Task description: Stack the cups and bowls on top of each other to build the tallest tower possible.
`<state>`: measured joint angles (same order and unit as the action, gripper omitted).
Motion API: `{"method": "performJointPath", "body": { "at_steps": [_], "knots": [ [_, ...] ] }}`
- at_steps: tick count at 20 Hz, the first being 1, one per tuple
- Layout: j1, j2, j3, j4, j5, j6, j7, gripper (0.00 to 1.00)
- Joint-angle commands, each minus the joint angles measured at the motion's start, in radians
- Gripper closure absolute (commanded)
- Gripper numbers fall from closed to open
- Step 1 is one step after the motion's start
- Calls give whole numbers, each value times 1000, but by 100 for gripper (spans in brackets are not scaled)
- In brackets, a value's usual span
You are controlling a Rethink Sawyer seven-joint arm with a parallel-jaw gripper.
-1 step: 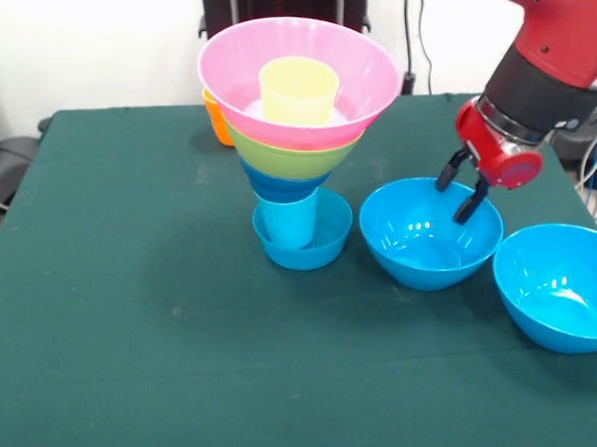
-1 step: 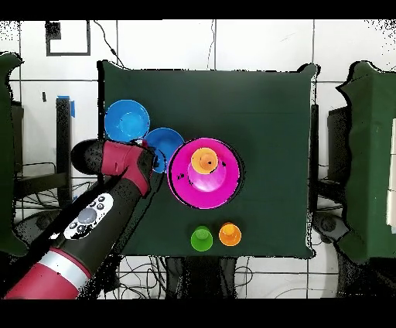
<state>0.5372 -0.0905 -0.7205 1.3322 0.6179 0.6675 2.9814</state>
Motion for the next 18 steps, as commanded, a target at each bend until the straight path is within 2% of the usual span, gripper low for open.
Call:
{"method": "performJointPath", "body": {
  "at_steps": [1, 12, 18],
  "knots": [
    [12, 26, 133, 47, 40, 0, 226, 0],
    [13, 87, 148, 49, 59, -59, 235, 0],
    [16, 91, 141, 57, 68, -63, 229, 0]
  ]
}}
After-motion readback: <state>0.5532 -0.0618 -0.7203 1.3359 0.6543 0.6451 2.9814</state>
